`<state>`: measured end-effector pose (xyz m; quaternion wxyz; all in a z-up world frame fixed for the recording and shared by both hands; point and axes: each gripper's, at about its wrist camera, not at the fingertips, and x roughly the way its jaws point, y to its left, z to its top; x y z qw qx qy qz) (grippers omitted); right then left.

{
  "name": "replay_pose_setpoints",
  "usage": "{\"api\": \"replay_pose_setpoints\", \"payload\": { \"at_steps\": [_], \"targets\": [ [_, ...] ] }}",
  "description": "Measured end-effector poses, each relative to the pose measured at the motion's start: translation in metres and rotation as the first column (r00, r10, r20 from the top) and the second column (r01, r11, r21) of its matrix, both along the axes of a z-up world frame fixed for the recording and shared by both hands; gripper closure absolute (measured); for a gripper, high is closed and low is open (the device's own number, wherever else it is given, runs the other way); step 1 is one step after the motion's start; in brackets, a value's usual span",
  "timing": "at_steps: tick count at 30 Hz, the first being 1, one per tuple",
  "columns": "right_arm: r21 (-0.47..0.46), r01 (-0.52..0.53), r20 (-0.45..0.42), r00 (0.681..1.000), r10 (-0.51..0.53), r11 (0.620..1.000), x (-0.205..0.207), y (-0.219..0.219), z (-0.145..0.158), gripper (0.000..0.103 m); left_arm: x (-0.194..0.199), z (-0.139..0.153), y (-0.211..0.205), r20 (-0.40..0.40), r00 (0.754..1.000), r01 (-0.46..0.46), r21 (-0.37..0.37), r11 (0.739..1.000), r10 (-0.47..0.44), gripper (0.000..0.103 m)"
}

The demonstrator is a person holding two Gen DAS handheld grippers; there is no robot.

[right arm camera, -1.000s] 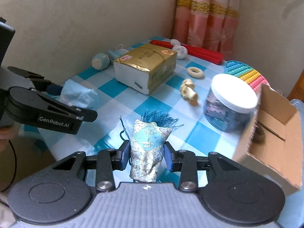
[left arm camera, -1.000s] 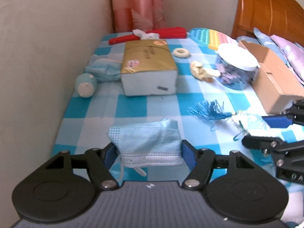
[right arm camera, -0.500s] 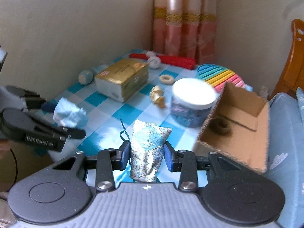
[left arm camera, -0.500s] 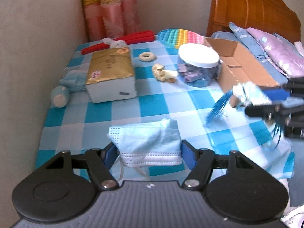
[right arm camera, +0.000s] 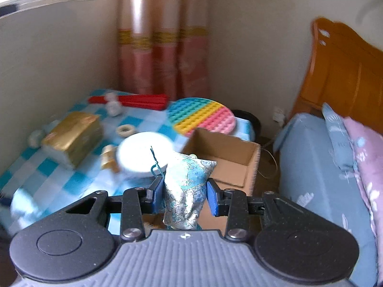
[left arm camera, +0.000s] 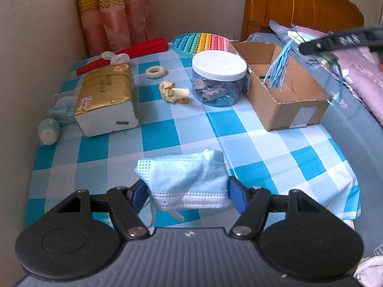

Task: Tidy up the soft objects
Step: 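Lower the sachet and mask into the cardboard box and open both tools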

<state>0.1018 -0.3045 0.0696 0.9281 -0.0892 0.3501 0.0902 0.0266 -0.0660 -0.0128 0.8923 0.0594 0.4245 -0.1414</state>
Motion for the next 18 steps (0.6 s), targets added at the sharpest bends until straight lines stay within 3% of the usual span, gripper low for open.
{"api": "replay_pose_setpoints", "payload": {
  "at_steps": [9,10,11,13,14,18],
  "targets": [
    [0.042,0.126,-0.068,0.99,-0.123,0.991,0.065,-0.028,-0.027,0.058,0.013,-0.005,-0.005,-0.019,1.0,-0.008,0.006,1.0,0.008,0.034],
    [0.048,0.136,-0.068,0.989,-0.133,0.99,0.071,-0.03,-0.03,0.052,0.016,-0.006,-0.006,-0.023,1.0,-0.008,0.009,1.0,0.008,0.034],
    [0.053,0.138,-0.068,0.989,-0.134,0.989,0.075,-0.033,-0.033,0.035,0.018,-0.007,-0.006,-0.026,1.0,-0.008,0.012,1.0,0.008,0.034],
    [0.067,0.138,-0.073,0.988,-0.134,0.988,0.082,-0.036,-0.037,0.014,0.022,-0.008,-0.009,-0.03,1.0,-0.003,0.016,1.0,0.004,0.034],
    [0.078,0.132,-0.073,0.989,-0.126,0.988,0.082,-0.038,-0.039,0.009,0.024,-0.008,-0.011,-0.033,0.999,0.001,0.018,1.0,0.0,0.034],
    [0.106,0.082,-0.102,0.992,-0.071,0.991,0.076,-0.041,-0.043,0.003,0.032,-0.005,-0.023,-0.04,0.998,0.039,0.027,0.999,-0.038,0.034]
  ]
}}
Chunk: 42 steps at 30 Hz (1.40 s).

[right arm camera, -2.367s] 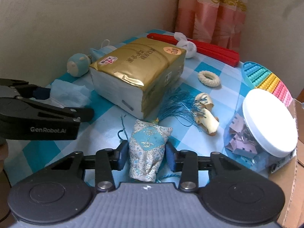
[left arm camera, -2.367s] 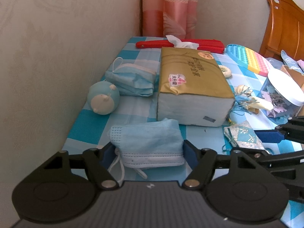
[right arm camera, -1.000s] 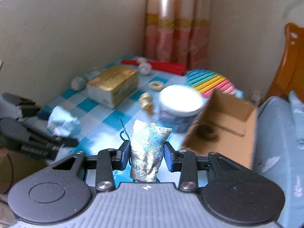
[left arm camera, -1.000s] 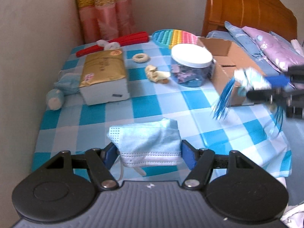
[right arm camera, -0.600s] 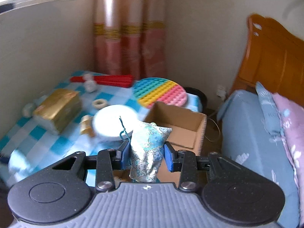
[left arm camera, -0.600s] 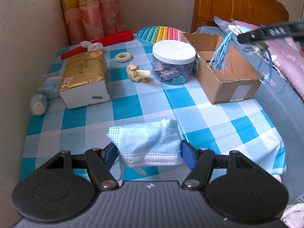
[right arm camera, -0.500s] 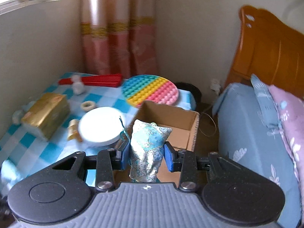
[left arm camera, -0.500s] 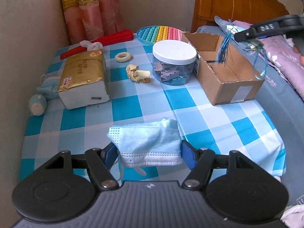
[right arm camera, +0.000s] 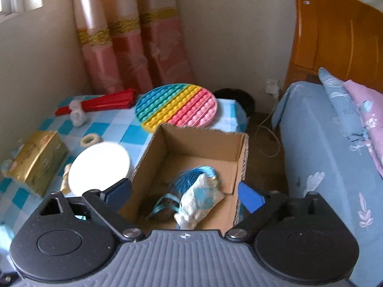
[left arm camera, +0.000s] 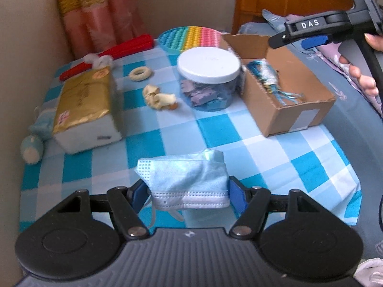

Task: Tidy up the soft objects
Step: 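Lower the sachet and mask into the cardboard box and open both tools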

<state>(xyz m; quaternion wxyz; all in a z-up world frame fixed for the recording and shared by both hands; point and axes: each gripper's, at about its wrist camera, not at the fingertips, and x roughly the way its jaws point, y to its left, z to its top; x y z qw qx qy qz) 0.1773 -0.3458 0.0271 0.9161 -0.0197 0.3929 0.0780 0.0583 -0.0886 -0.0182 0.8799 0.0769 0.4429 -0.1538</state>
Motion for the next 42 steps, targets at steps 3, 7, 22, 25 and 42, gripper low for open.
{"api": "replay_pose_setpoints", "payload": {
  "at_steps": [3,7,22,25,42],
  "targets": [
    [0.006,-0.065,-0.011,0.998,0.065,0.998,-0.012,0.002,-0.001,0.0,0.005,0.004,-0.011,0.006,0.999,0.038,0.016,0.999,-0.038,0.034],
    [-0.051,-0.142,-0.004,0.99,0.142,0.989,-0.032,0.009,-0.003,0.0,0.014,0.014,-0.027,0.015,0.995,0.095,0.02,0.995,-0.096,0.034],
    [-0.163,-0.271,-0.029,0.962,0.27,0.949,-0.092,0.004,-0.014,0.0,0.052,0.049,-0.094,0.043,0.964,0.263,0.015,0.965,-0.263,0.034],
    [-0.173,-0.237,0.008,0.97,0.242,0.956,-0.098,0.0,-0.014,0.0,0.064,0.053,-0.107,0.048,0.961,0.273,0.002,0.962,-0.273,0.034],
    [-0.187,-0.239,0.013,0.969,0.246,0.953,-0.116,-0.004,-0.022,0.0,0.085,0.037,-0.146,0.036,0.961,0.275,-0.072,0.959,-0.273,0.016]
  ]
}}
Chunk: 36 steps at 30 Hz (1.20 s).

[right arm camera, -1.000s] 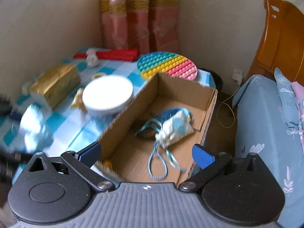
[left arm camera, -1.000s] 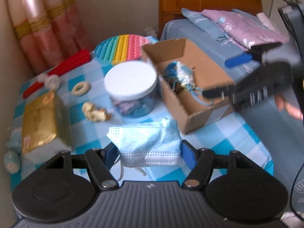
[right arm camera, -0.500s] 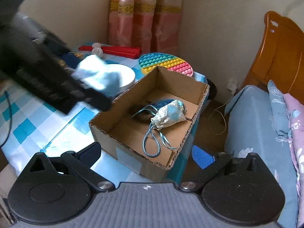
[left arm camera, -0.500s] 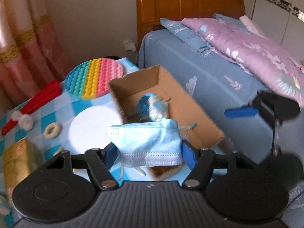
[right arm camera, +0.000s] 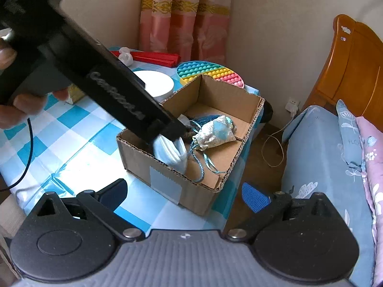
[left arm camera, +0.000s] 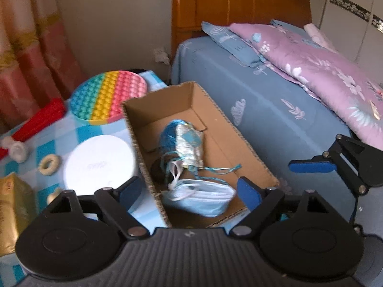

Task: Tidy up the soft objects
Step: 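Lower the sachet and mask into the cardboard box and open both tools, then move the left tool to the blue plush toy and grasp it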

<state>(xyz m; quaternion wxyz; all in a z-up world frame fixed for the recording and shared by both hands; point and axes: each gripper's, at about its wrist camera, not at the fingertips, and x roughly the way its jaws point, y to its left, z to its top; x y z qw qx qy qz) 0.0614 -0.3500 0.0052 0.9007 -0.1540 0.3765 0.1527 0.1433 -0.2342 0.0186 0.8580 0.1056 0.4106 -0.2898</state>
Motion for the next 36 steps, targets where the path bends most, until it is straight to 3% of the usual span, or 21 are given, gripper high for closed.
{"api": "replay_pose_setpoints", "payload": {
  "at_steps": [9,14,19,24,33,36],
  "targets": [
    [0.019,0.0,0.01,1.0,0.0,1.0,-0.016,0.018,0.012,0.0,-0.038,0.009,0.04,0.085,0.993,-0.082,0.031,0.996,0.079,0.01],
    [0.029,-0.011,0.014,1.0,0.011,1.0,-0.027,0.036,0.02,0.0,-0.071,0.005,0.068,0.162,0.978,-0.145,0.09,0.985,0.129,0.009],
    [0.034,-0.015,0.026,1.0,0.015,0.999,-0.039,0.062,0.028,0.0,-0.092,-0.001,0.107,0.148,0.971,-0.199,0.071,0.977,0.187,0.009],
    [0.033,-0.025,0.037,0.999,0.024,0.999,-0.047,0.09,0.034,0.0,-0.106,-0.008,0.148,0.187,0.944,-0.287,0.063,0.956,0.271,0.009],
    [0.075,-0.041,0.032,0.999,0.038,0.996,-0.047,0.137,0.032,0.0,-0.115,-0.028,0.21,0.169,0.906,-0.402,0.053,0.914,0.389,0.009],
    [0.091,-0.057,0.024,0.998,0.055,0.994,-0.043,0.151,0.03,0.0,-0.114,-0.031,0.23,0.183,0.881,-0.45,0.043,0.892,0.435,0.009]
  ]
}}
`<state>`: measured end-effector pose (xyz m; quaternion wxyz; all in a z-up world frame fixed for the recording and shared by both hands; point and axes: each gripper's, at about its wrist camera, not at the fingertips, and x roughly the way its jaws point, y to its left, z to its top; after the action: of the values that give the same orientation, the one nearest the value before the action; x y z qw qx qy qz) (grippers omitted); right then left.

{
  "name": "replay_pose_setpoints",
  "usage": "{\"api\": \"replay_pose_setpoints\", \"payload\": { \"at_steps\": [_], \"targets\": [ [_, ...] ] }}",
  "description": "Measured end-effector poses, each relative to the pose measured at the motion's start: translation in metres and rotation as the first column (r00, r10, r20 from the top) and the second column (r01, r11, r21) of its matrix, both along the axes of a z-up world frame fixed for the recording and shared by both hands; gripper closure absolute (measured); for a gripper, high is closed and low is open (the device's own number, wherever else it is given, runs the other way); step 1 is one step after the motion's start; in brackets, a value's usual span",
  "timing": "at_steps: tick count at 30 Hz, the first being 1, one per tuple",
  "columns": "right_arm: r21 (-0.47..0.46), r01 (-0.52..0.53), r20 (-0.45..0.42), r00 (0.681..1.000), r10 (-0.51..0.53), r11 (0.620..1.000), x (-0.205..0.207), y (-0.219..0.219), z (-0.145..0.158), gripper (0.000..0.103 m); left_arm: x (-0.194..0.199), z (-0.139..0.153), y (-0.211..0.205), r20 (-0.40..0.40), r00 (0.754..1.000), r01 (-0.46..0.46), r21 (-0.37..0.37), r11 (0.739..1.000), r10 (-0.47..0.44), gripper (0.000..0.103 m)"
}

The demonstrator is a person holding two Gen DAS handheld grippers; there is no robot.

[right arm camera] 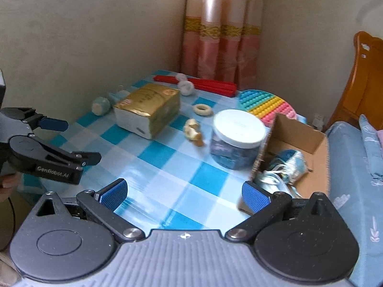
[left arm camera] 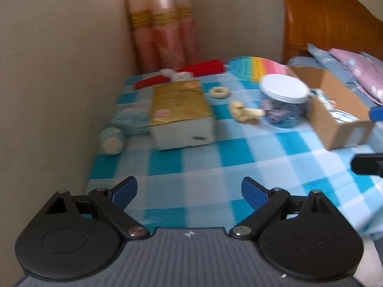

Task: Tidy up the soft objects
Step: 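Move the left tool to the blue plush toy and grasp it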

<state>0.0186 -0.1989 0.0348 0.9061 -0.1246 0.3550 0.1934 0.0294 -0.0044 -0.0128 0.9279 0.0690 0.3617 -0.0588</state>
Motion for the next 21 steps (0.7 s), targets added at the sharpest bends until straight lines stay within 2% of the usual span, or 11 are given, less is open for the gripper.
{"api": "replay_pose_setpoints", "payload": {
  "at_steps": [5,11,16,21],
  "targets": [
    [0.026,-0.014,-0.024,1.0,0.015,1.0,0.01,0.019,-0.011,0.0,0.011,-0.005,0.025,0.022,0.995,-0.098,0.022,0.995,0.097,0.009],
    [-0.001,-0.036,-0.063,0.997,0.036,0.999,0.022,0.034,-0.036,0.0,0.025,-0.019,0.046,0.026,0.983,-0.184,0.036,0.982,0.183,0.009],
    [-0.021,-0.044,-0.1,0.994,0.041,0.999,0.033,0.042,-0.056,0.0,0.037,-0.032,0.055,0.025,0.971,-0.239,0.025,0.971,0.238,0.01],
    [-0.015,-0.052,-0.137,0.989,0.049,0.999,0.048,0.047,-0.07,0.0,0.053,-0.039,0.059,0.022,0.96,-0.281,0.045,0.959,0.28,0.01]
  ]
}}
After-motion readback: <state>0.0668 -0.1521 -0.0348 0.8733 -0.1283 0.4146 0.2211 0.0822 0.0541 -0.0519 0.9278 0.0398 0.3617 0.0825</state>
